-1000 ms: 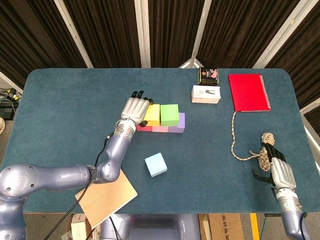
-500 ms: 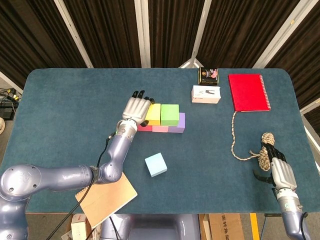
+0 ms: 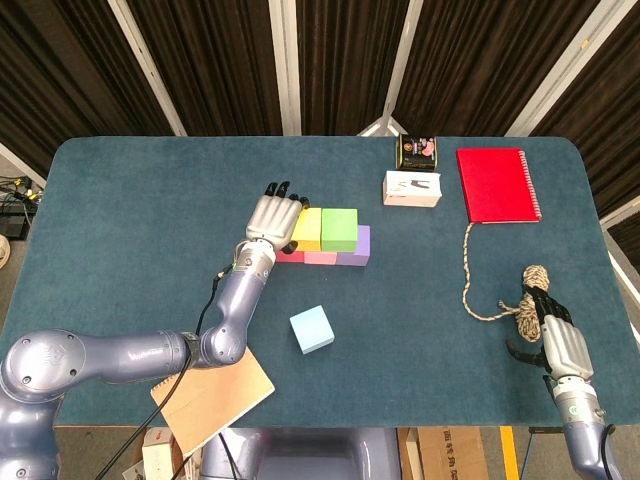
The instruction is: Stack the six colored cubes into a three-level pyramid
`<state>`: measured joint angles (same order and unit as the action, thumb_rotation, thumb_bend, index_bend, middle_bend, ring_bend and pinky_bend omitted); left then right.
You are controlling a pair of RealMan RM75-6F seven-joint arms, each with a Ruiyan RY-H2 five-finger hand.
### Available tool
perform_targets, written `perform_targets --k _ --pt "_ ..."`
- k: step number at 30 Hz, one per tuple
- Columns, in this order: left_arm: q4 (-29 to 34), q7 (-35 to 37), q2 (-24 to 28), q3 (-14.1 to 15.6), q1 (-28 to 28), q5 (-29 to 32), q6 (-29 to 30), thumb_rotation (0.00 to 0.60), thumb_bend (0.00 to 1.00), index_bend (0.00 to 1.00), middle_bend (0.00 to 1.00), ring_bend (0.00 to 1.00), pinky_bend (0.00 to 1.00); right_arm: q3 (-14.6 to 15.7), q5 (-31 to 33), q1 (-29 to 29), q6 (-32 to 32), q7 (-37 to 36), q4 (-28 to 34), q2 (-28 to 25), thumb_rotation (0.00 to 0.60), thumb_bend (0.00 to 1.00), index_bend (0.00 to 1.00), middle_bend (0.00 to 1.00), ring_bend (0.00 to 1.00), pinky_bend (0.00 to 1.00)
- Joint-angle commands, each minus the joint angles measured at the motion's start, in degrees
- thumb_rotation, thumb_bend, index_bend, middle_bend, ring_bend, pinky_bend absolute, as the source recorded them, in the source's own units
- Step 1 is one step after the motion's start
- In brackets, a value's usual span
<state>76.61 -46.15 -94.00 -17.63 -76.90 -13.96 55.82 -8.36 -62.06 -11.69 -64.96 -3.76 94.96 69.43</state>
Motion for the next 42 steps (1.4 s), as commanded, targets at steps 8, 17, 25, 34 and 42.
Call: perform_targets --k 8,17,25,34,42 --pt "-0.53 -0.74 -0.48 -0.34 0.27 0.15 0.23 0.6 0.4 0.26 0.23 0.0 0.0 -0.05 0.08 -0.02 -0.02 0.03 0.14 -0.07 0.6 0.34 0.04 0.02 0.0 0.0" --pt "-0.68 -1.17 -0.72 -0.79 0.47 0.26 0.13 0.6 0.38 0.26 0.23 0.0 0.0 -0.02 0.13 -0.08 0.05 0.2 0.12 -0.03 0.6 0.34 0.04 0.02 0.0 0.0" --pt "-0.85 -1.46 -0.92 -1.11 0.58 0.46 -0.21 0.6 0.37 0.25 0.22 0.0 0.0 -0.01 0.23 -0.14 0.18 0.24 0.09 -0.04 0.6 0.34 0.04 0.02 0.0 0.0" --pt "-0.34 -1.61 -0.76 -1.36 0.57 -0.15 -0.47 0.6 0.35 0.21 0.18 0.0 0.0 -0.01 0.23 -0.2 0.31 0.18 0.02 -0.03 0.6 0.34 0.04 0.02 0.0 0.0" --pt "0.67 -2.23 -0.05 -1.33 0.53 0.52 -0.76 0.6 0.35 0.16 0.13 0.0 0.0 0.0 0.27 -0.24 0.47 0.07 0.04 -0.13 0.6 0.34 0.04 0.02 0.0 0.0"
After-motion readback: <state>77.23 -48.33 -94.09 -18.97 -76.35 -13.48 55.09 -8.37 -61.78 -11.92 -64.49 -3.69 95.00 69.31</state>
